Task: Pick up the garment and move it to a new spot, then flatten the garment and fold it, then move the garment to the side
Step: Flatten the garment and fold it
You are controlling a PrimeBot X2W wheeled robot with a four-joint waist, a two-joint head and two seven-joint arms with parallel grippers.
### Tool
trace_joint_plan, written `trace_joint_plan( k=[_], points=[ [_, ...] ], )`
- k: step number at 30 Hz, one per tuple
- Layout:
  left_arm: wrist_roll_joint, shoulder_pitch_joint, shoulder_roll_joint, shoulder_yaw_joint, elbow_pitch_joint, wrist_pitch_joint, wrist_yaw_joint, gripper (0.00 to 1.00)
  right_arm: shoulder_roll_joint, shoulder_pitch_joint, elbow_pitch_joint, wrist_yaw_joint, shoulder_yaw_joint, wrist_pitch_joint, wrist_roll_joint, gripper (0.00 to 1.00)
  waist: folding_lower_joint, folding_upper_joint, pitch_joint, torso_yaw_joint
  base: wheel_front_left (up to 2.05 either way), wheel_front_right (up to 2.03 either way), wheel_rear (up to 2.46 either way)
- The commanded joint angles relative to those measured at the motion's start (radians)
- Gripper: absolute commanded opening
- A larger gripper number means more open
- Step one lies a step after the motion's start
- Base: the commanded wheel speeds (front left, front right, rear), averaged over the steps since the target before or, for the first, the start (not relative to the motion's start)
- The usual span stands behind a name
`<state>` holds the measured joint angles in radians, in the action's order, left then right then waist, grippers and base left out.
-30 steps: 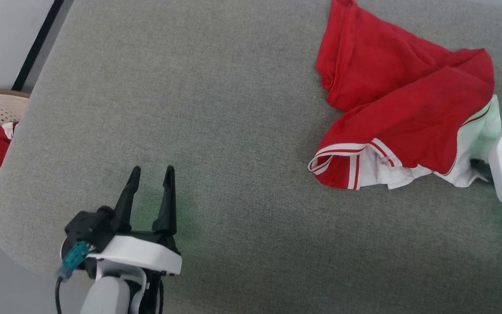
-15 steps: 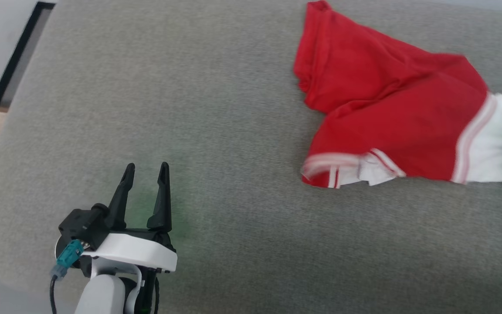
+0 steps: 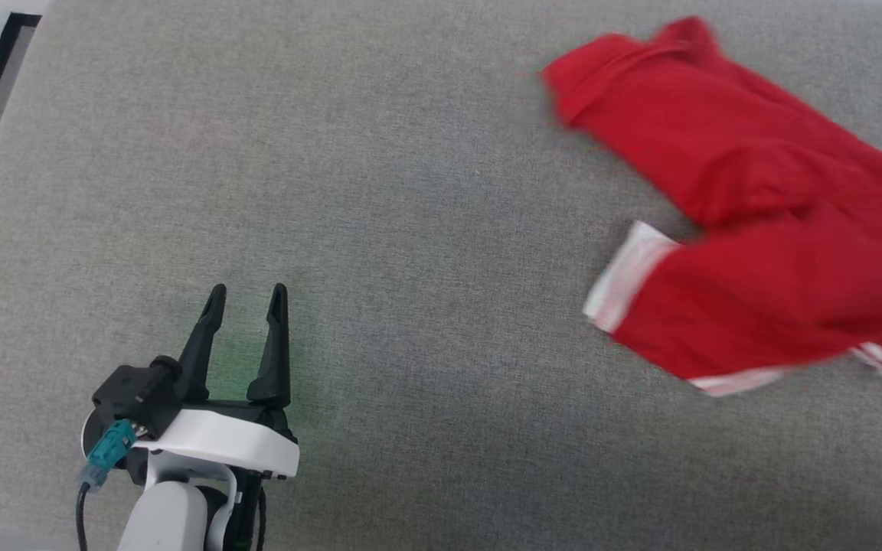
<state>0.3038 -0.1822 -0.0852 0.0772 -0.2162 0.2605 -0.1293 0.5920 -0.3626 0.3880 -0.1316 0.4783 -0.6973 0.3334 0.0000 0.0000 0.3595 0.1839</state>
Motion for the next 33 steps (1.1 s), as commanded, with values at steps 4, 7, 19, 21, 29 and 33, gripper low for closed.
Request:
trace_joint_plan(
  k=[4, 7, 19, 21, 29, 33],
  points=[
    [-0.003, -0.007, -0.006, 0.0, 0.002, 0.007, -0.001, 1.0, -0.006, 0.018, 0.032, 0.001, 0.109, 0.041, -0.077, 0.0, 0.0, 0.0, 0.01, -0.003, 0.0, 0.0, 0.0],
    [-0.004, -0.012, -0.01, -0.002, 0.001, 0.007, -0.001, 1.0, -0.023, 0.0, 0.045, 0.001, 0.157, 0.066, -0.123, 0.0, 0.0, 0.0, 0.015, -0.009, 0.0, 0.0, 0.0],
    [-0.008, -0.041, -0.039, 0.005, -0.006, 0.007, -0.001, 1.0, -0.106, -0.074, 0.082, 0.001, 0.228, 0.178, -0.22, 0.0, 0.0, 0.0, 0.025, -0.057, 0.0, 0.0, 0.0],
    [-0.004, -0.046, -0.048, 0.021, -0.009, 0.007, -0.001, 1.0, -0.114, -0.079, 0.082, 0.001, 0.222, 0.221, -0.226, 0.88, 0.0, 0.0, 0.022, -0.069, 0.0, 0.0, 0.0],
    [0.075, -0.167, -0.234, 0.218, 0.005, 0.007, 0.0, 1.0, -0.182, -0.053, 0.003, 0.001, 0.169, 0.444, -0.13, 1.0, 0.0, 0.0, -0.022, -0.121, 0.0, 0.0, 0.0],
    [0.215, -0.298, -0.372, 0.41, 0.031, -0.122, 0.0, 1.0, -0.234, -0.035, -0.078, 0.001, 0.091, 0.506, -0.039, 1.0, 0.0, 0.0, -0.044, -0.172, 0.0, 0.0, 0.0]
  ],
)
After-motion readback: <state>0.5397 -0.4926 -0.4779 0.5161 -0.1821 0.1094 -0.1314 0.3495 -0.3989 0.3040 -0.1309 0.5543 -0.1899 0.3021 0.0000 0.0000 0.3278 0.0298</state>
